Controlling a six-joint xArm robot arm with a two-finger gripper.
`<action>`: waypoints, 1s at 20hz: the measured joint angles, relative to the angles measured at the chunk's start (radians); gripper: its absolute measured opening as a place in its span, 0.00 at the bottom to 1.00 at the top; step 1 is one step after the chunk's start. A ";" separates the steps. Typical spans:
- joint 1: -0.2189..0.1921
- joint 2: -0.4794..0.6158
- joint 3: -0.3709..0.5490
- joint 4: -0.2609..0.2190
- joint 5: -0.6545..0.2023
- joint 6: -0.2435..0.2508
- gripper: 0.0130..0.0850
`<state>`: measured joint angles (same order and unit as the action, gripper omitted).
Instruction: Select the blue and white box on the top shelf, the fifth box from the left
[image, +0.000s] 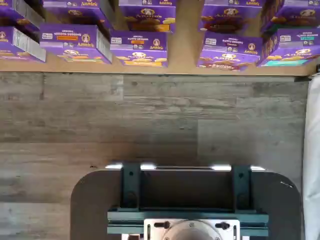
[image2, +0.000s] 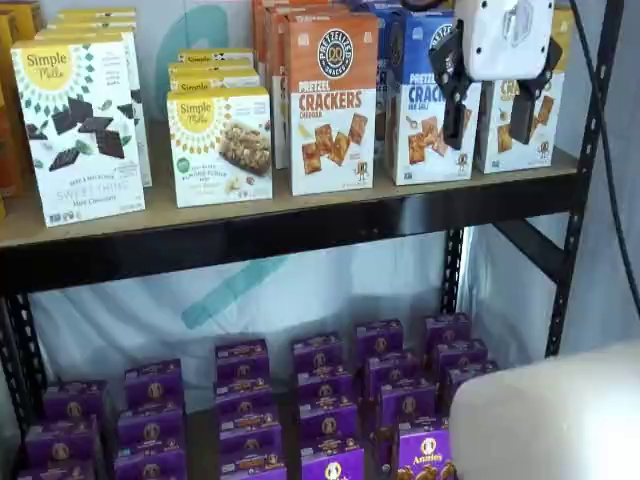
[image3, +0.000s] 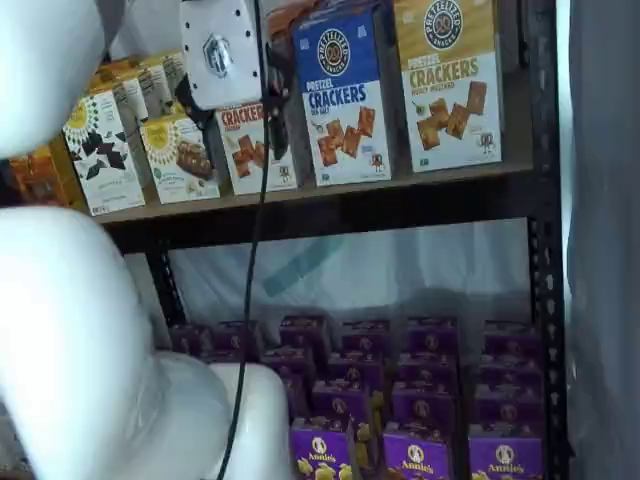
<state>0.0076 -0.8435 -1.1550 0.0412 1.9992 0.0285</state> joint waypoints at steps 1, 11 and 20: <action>0.010 -0.006 0.006 -0.012 -0.011 0.005 1.00; 0.030 -0.036 0.044 -0.050 -0.085 0.012 1.00; -0.017 0.025 0.043 -0.049 -0.149 -0.033 1.00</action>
<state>-0.0096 -0.8184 -1.1125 -0.0079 1.8497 -0.0042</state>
